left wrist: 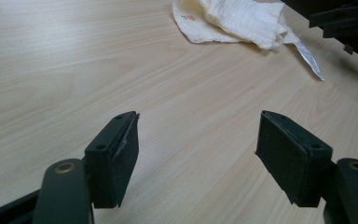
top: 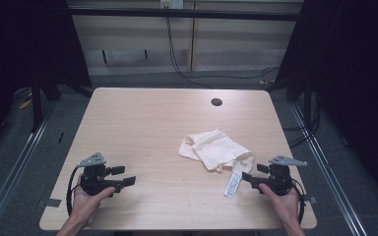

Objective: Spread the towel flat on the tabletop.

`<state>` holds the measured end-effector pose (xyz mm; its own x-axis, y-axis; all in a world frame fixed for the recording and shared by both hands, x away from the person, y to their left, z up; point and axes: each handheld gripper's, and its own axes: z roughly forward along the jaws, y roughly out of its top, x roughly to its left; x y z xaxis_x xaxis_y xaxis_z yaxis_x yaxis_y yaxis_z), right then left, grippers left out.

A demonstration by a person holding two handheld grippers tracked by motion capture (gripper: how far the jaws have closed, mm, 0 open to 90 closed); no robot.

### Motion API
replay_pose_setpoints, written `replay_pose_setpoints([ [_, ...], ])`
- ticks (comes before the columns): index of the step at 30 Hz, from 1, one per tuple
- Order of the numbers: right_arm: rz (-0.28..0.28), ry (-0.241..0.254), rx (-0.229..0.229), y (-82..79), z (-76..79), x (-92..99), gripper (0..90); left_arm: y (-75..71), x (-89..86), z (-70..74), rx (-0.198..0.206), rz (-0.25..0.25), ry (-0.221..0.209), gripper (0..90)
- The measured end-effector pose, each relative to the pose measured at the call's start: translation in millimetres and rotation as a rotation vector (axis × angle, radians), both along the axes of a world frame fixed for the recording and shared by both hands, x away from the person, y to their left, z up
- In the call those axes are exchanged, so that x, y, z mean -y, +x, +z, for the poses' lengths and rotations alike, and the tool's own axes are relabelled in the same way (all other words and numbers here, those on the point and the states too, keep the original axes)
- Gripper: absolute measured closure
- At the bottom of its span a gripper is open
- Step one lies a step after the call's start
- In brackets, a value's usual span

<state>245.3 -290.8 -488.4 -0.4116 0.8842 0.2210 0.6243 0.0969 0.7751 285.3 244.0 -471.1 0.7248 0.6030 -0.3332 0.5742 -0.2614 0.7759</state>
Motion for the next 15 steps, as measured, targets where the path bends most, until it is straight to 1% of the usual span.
replay_pose_setpoints([
  [1, 0.001, -0.002, 0.003, -0.2, 0.3, -0.5, 23.7, -0.4, 0.4, 0.6, 0.000, -0.001, 0.000, 29.9],
  [2, 0.002, 0.002, 0.010, -0.3, 0.6, -0.4, 24.2, -0.8, 0.5, 0.5, -0.003, 0.001, -0.011, 30.1],
  [3, -0.003, 0.008, 0.014, -0.5, 0.7, -0.1, 25.5, -0.9, 0.8, -0.1, -0.017, 0.002, -0.026, 30.0],
  [4, -0.006, 0.018, 0.020, -0.7, 0.7, 0.4, 25.7, -0.4, 2.0, -0.7, -0.024, -0.006, -0.025, 29.8],
  [6, 0.000, 0.045, 0.038, -0.2, 1.0, 0.9, 26.9, -0.1, 4.6, -0.3, -0.016, -0.010, -0.004, 29.8],
  [7, 0.006, 0.048, 0.040, 0.3, 1.2, 0.5, 27.1, -0.3, 5.6, -0.6, -0.018, -0.009, 0.006, 29.3],
  [8, 0.006, 0.037, 0.039, 0.1, 1.4, -0.3, 27.3, 0.1, 5.5, -1.4, -0.025, -0.016, 0.011, 27.7],
  [10, 0.014, 0.031, 0.033, -0.4, 1.3, -1.3, 28.3, -0.7, 5.1, -1.5, -0.026, -0.007, 0.015, 27.0],
  [11, 0.023, 0.028, 0.027, -0.5, 1.2, -1.8, 28.2, -1.0, 4.7, -1.0, -0.028, -0.004, 0.009, 27.0],
  [12, 0.024, 0.023, 0.026, -0.9, 1.2, -2.2, 28.4, -1.4, 4.3, -0.5, -0.023, -0.005, 0.008, 27.1],
  [13, 0.032, 0.015, 0.014, -1.0, 1.9, -3.2, 29.0, -2.0, 4.0, -0.1, -0.014, -0.009, 0.014, 27.4],
  [15, 0.044, 0.001, 0.013, -1.1, 3.5, -4.2, 29.4, -3.4, 3.0, 0.9, -0.007, -0.009, 0.022, 27.7],
])
